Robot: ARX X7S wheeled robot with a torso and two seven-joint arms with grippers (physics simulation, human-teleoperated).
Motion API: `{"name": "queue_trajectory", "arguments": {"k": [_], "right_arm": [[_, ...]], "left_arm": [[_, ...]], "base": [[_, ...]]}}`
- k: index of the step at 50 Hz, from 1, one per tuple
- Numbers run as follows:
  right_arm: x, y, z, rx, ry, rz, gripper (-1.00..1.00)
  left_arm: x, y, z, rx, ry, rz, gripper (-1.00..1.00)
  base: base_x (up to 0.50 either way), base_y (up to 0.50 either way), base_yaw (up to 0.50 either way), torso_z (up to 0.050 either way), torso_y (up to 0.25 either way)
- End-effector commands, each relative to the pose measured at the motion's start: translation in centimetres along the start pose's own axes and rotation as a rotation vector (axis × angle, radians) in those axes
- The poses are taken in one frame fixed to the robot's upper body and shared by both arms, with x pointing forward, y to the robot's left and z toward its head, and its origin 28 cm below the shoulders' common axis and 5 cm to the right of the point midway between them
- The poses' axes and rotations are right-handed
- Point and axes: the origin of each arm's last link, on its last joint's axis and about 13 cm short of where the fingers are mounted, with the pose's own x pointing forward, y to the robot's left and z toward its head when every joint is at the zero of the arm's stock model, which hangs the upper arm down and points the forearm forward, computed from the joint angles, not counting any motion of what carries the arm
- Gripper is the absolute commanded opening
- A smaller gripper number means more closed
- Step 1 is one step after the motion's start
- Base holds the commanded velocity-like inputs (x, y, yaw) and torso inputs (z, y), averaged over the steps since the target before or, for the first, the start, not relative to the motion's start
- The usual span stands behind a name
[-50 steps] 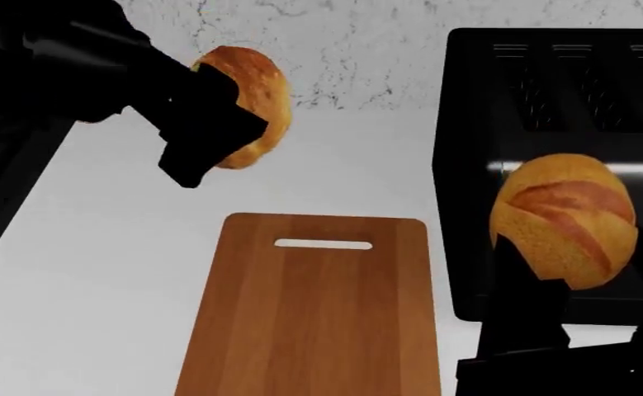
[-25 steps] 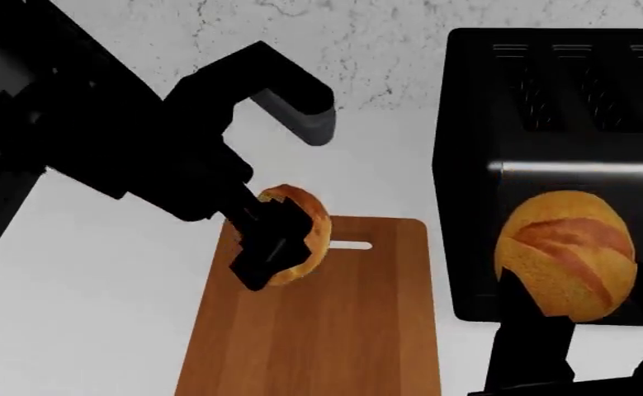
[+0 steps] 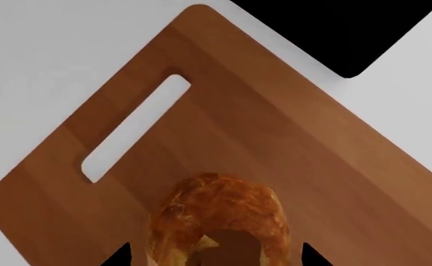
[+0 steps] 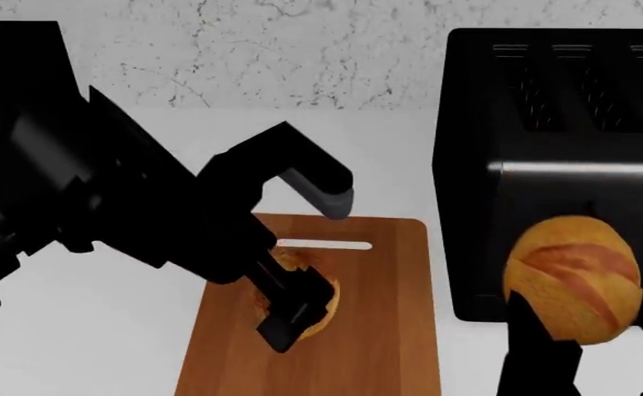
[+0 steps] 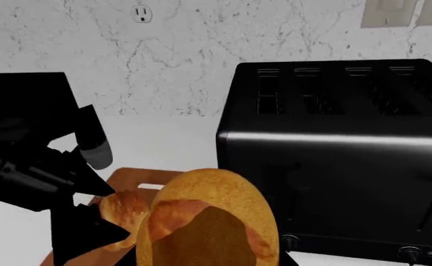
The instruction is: Place all breads on the cutting board.
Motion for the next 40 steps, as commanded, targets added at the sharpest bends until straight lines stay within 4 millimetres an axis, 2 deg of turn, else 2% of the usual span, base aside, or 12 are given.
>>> {"name": "queue_trajectory", "arguments": {"k": [1,12,17,26,28,36,40], "right_arm": [[0.0,-0.2,-0.3,-0.017,-0.005,-0.005,-1.0],[0.2,0.1,0.1,-0.025,-0.003,0.006,-1.0],[0.6,0.4,0.5,-0.039,-0.001,0.018,-1.0],[1.2,0.8,1.3,-0.062,0.008,0.032,-1.0],[1.4,1.0,1.6,-0.071,0.011,0.037,-1.0],[2.4,1.5,3.4,-0.125,0.021,0.053,-1.0],[3.1,2.0,4.6,-0.177,0.048,0.073,-1.0]], "left_arm": [[0.6,0.1,-0.3,-0.019,-0.012,0.026,1.0],[-1.0,0.2,0.9,-0.015,-0.065,0.022,1.0],[-4.3,-0.2,3.3,0.015,-0.145,0.018,1.0],[-9.0,-0.4,5.6,0.033,-0.229,0.035,1.0],[-10.5,-0.6,6.3,0.013,-0.298,0.024,1.0],[-15.4,-1.8,2.4,-0.052,-0.483,0.056,1.0],[-16.3,-1.7,0.4,-0.057,-0.514,0.15,1.0]], "base": [[0.0,0.0,0.0,0.0,0.0],[0.0,0.0,0.0,0.0,0.0],[0.0,0.0,0.0,0.0,0.0],[0.0,0.0,0.0,0.0,0.001],[0.0,0.0,0.0,0.0,0.0],[0.0,0.0,0.0,0.0,0.0],[0.0,0.0,0.0,0.0,0.0]]}}
